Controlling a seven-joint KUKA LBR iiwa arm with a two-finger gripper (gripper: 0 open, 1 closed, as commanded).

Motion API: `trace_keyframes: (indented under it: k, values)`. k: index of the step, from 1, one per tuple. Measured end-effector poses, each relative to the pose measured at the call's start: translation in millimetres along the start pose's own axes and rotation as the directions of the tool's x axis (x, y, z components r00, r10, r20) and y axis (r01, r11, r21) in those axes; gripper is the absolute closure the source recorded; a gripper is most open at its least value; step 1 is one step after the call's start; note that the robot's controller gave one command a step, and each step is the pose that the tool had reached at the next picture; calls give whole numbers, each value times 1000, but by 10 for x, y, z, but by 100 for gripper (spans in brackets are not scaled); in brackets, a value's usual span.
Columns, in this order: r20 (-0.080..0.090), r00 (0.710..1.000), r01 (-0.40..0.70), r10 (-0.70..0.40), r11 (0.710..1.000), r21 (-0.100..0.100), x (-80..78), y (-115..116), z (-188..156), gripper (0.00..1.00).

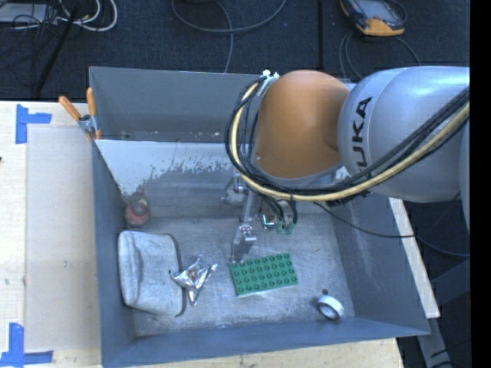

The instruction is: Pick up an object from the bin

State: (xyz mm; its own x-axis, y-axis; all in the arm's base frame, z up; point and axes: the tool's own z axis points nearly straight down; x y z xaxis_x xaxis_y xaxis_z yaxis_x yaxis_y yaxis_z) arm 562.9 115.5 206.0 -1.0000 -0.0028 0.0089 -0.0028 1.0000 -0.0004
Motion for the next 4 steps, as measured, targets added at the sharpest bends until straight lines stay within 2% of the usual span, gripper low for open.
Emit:
trace_keyframes:
  k: [1, 2, 3, 4]
  values:
    - [12, 999, -51, 51, 999, -4, 177, -99, 1361, 0]
    - [9, 988, -156, 156, 988, -4, 416, 496, 1344, 0]
    - [7, 987, -160, 160, 987, -4, 411, 484, 1330, 100]
    - [15, 982, 190, -190, 982, 1, 101, 379, -127, 100]
